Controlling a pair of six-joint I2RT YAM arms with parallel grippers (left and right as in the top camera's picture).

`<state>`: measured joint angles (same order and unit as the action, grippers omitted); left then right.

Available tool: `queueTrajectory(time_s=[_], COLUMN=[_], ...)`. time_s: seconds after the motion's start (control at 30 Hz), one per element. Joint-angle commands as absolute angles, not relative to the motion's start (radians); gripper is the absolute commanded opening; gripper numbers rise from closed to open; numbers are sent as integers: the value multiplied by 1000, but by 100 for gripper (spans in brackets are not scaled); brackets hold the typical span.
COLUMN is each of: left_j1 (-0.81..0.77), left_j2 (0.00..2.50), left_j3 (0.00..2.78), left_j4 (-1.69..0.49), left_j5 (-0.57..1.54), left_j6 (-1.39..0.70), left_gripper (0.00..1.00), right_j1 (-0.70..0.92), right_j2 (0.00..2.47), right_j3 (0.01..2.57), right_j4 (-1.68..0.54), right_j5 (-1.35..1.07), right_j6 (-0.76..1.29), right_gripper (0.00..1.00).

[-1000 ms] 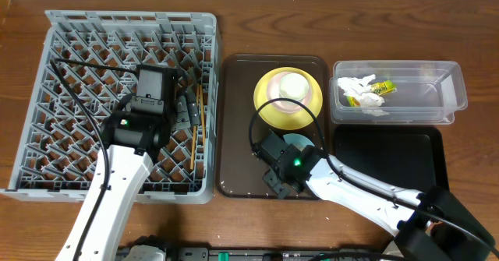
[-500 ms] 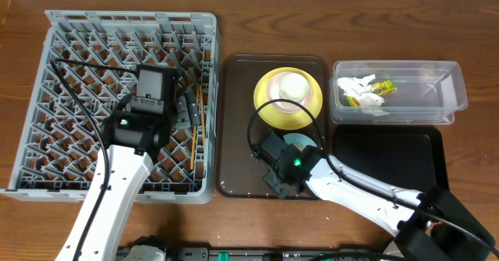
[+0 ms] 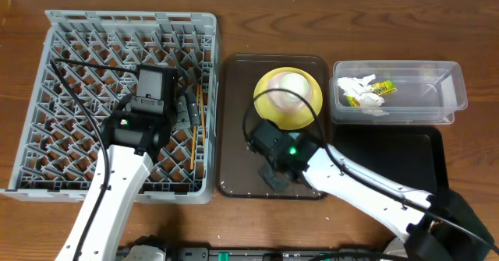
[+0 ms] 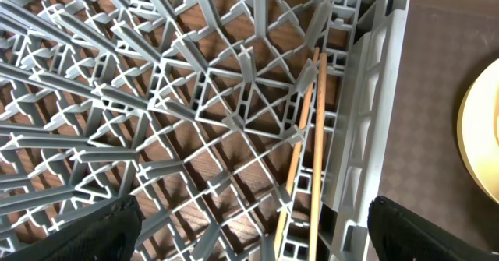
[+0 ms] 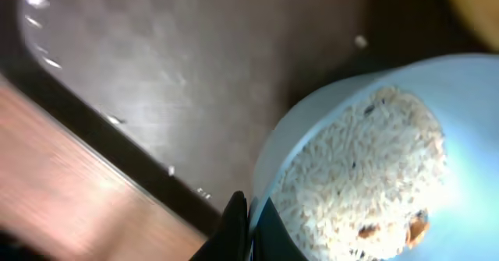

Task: Sort waste into correct bins and load items into the dishwasher
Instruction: 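Lift the bowl with the right gripper and carry it right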

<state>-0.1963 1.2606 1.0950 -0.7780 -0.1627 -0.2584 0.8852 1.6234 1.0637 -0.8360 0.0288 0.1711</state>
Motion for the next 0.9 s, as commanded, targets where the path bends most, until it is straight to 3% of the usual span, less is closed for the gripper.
queueTrajectory(time_s=[0.0, 0.13, 0.37, 0.87], left_j1=[-190, -190, -190, -190], left_j2=[1262, 1262, 1262, 1262], left_j3=[1095, 1095, 1095, 1095], left_j4=[-778, -778, -778, -778], left_j5=[-168, -168, -168, -168], left_j6=[-260, -260, -260, -260], left_gripper=[93, 93, 93, 93], right_j1=[895, 886, 755, 190], right_j2=[1625, 1625, 1580, 1364], right_j3=[1195, 1275, 1314, 1311], right_j4=[-913, -1023, -1089, -1247], right_j5=[44, 107, -29, -353], right_j6=[241, 281, 305, 93], right_gripper=[1, 1, 1, 1])
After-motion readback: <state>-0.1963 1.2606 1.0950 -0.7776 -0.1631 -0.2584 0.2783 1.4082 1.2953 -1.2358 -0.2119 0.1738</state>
